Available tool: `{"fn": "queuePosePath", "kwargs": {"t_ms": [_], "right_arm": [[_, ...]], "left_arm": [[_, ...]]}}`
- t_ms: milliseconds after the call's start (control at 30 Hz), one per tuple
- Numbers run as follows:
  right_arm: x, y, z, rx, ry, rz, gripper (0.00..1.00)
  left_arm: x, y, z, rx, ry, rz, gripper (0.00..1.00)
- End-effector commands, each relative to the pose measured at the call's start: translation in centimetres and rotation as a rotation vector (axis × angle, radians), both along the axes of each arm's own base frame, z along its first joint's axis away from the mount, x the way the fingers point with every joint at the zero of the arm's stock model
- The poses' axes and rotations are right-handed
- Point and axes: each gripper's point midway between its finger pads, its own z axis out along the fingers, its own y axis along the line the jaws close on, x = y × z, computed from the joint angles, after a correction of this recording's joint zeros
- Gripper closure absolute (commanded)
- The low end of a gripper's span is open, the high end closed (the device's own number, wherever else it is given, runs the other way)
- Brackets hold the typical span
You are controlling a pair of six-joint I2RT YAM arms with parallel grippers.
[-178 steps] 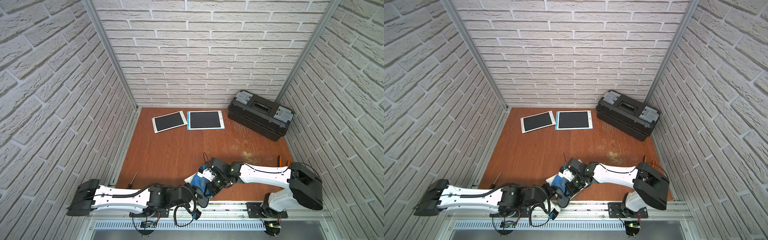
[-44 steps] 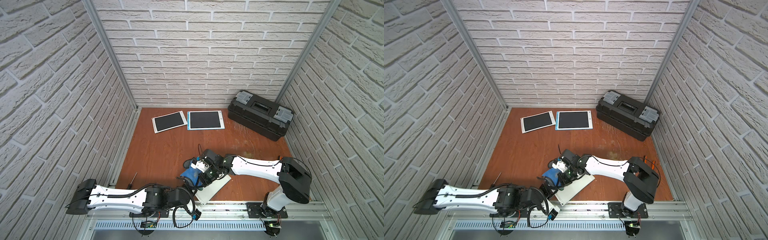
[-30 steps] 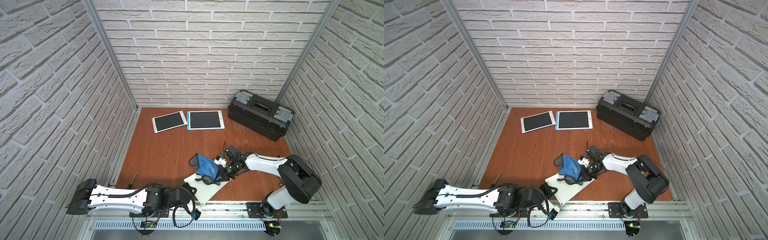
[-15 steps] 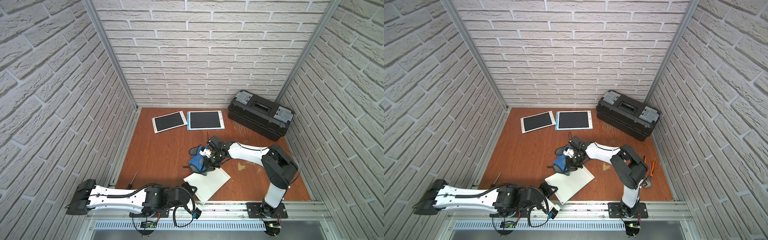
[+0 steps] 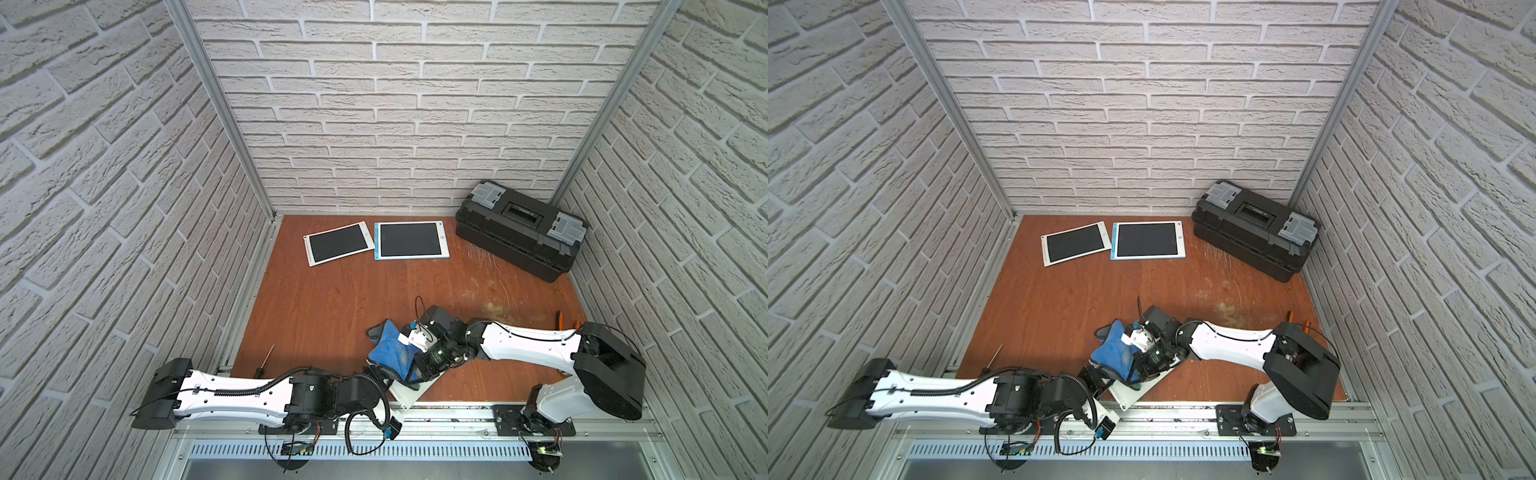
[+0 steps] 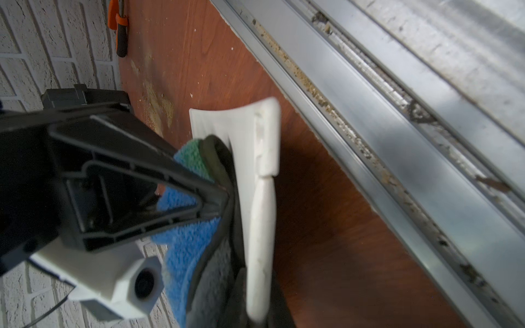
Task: Wipe the drawing tablet
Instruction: Wipe the dirt from the drawing tablet.
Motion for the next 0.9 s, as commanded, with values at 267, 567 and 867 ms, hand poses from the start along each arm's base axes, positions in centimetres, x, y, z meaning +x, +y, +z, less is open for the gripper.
{"fn": "queuePosePath", "kwargs": {"t_ms": [267,567,867], "right_arm": [[8.0,-6.0,-3.3,-0.180,0.113,-0.242,0.97],[9.6,2.5,0.0,-0.121,0.047,-0.076,0.97],[-0.6,5.5,-0.1,-0.128,0.005,0.192,0.97]], "left_arm": [[0.8,-0.8,1.7,-0.067,-0.033,0.024,1.00],[0.8,-0.7,1.6,-0.066,-0.030,0.029,1.00],[0.9,-0.7,1.6,-0.062,-0.030,0.031,1.00]]}}
